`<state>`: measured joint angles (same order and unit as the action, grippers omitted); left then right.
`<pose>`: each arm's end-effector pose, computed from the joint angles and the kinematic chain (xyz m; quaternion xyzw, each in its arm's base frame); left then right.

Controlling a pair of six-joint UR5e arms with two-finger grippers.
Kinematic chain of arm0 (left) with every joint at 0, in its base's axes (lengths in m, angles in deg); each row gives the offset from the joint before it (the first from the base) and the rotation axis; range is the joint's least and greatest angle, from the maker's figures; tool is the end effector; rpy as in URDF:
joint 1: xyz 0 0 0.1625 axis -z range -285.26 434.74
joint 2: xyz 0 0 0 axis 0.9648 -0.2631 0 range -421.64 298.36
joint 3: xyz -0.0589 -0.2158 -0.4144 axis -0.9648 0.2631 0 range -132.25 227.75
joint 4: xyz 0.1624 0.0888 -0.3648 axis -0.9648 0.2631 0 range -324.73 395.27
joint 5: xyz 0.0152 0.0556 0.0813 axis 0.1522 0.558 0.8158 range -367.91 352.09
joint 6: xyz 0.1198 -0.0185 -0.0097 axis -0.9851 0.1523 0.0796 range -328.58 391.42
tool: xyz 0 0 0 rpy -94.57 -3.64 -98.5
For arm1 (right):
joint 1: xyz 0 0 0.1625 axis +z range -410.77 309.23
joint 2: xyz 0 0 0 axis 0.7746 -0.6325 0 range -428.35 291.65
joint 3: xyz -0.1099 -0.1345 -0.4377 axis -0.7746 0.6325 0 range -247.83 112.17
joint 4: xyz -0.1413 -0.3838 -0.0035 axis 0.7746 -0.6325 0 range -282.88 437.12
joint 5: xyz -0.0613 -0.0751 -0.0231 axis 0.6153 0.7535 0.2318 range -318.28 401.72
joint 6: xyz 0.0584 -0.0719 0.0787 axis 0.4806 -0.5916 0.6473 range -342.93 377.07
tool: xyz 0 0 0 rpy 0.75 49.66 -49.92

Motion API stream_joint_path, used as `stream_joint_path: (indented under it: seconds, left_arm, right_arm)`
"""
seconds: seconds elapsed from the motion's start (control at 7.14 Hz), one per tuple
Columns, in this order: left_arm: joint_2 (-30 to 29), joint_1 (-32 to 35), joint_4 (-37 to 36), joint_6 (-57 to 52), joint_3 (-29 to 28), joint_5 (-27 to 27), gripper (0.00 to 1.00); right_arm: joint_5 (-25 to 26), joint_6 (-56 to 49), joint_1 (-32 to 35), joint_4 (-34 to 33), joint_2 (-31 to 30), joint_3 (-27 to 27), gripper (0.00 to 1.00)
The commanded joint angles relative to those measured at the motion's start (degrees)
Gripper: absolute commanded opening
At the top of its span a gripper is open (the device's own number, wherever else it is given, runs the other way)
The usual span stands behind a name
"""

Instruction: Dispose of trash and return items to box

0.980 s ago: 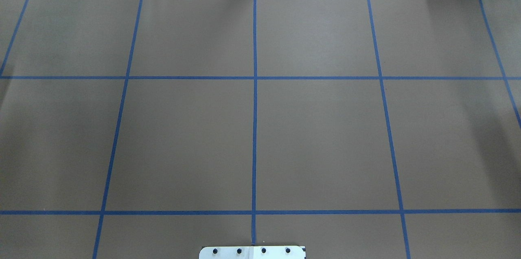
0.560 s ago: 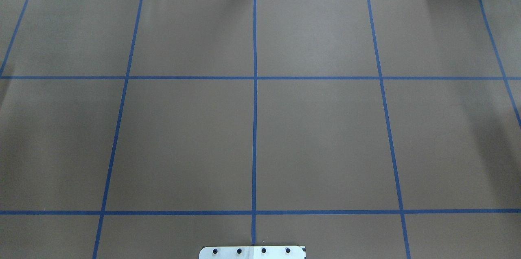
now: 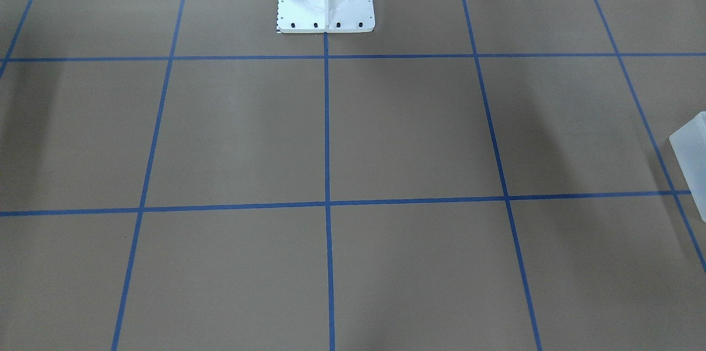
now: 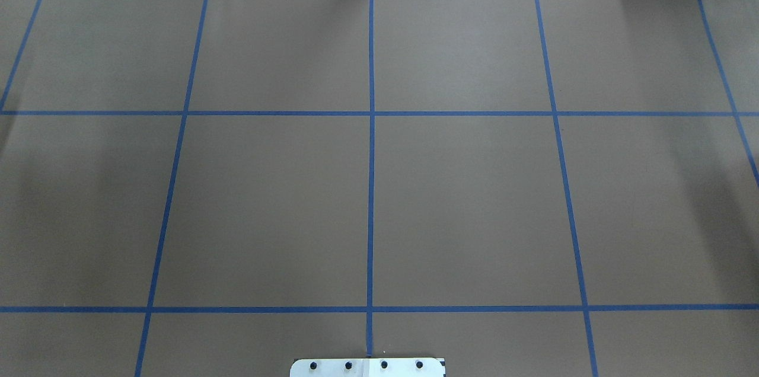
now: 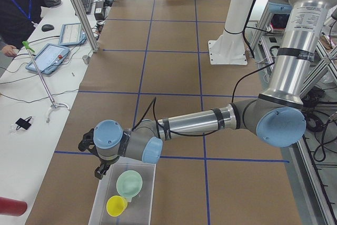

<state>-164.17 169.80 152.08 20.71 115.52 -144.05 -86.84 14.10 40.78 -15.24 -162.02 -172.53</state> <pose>-0.0986 -0.5971 0.7386 0.1887 0.3651 0.1031 0.9058 0.0699 -0.4606 0.6374 0.0842 -0.3261 -0.0366 0.9409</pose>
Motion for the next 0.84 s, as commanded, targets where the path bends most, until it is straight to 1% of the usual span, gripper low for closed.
stream_joint_path:
  seconds: [0.0, 0.14, 0.28, 0.42, 0.56, 0.7]
  left_arm:
    - [4.59, -0.49, -0.7, 14.98, 10.75, 0.0, 0.97]
    - [8.02, -1.45, -7.58, 15.28, 18.73, -0.09, 0.97]
    - [11.7, -3.11, -19.39, 14.67, 30.21, 0.26, 0.97]
    - [16.18, -4.52, -21.6, 14.41, 35.63, 0.35, 0.98]
    - [16.66, -4.71, -21.01, 14.49, 35.33, 0.35, 0.98]
    - [16.23, -4.97, -20.66, 14.58, 31.76, 0.35, 0.98]
  right_arm:
    - [-1.43, 11.35, -4.59, 0.16, 0.23, -3.91, 1.0]
    - [-1.26, 14.54, -6.71, 0.16, 0.23, -4.72, 1.0]
    - [-1.17, 16.31, -7.95, 2.86, 0.15, -4.2, 1.0]
    - [-1.17, 19.29, -9.26, 5.32, -0.12, -3.76, 1.0]
    - [-1.0, 18.45, -9.54, 6.74, -1.07, -3.58, 1.0]
    - [-0.12, 18.09, -9.45, 7.8, -2.65, -3.5, 1.0]
